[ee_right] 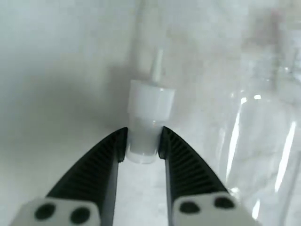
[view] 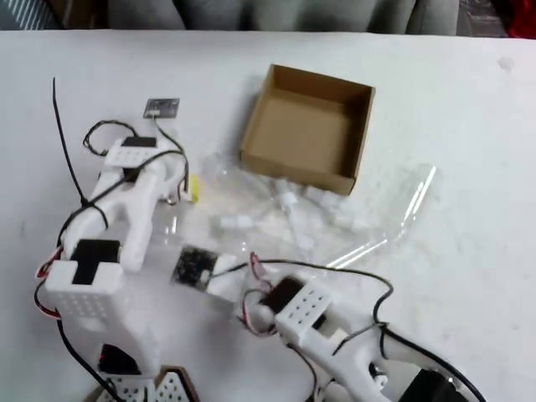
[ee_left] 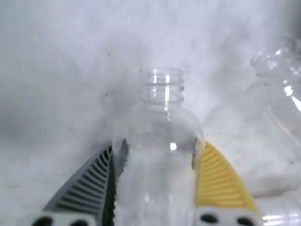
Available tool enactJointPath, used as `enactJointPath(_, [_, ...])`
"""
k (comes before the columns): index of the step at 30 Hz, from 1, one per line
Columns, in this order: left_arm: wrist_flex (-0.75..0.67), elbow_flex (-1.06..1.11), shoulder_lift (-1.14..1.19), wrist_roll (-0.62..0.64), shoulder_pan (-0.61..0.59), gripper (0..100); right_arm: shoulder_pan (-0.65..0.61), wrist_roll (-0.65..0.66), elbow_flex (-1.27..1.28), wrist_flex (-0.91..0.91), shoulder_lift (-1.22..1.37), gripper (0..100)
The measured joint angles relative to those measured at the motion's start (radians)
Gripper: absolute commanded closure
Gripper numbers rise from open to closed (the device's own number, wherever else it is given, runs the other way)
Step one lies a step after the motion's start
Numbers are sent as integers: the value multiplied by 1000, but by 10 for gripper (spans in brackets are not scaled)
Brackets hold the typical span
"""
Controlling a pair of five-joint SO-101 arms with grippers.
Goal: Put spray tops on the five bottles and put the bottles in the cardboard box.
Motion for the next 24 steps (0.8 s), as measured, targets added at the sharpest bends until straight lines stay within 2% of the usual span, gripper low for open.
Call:
enactJointPath(4, [0,0,0,0,0,980,91,14,-95,207,-74,982])
enactJointPath(8, [0,0,0,0,0,980,206,176,-207,476,-181,982])
enactJointPath(12, [0,0,0,0,0,980,413,365,-307,700,-293,982])
enactJointPath(19, [0,0,0,0,0,980,842,671,-354,793,-354,982])
enactJointPath(24, [0,0,0,0,0,980,1106,961,-354,793,-354,982])
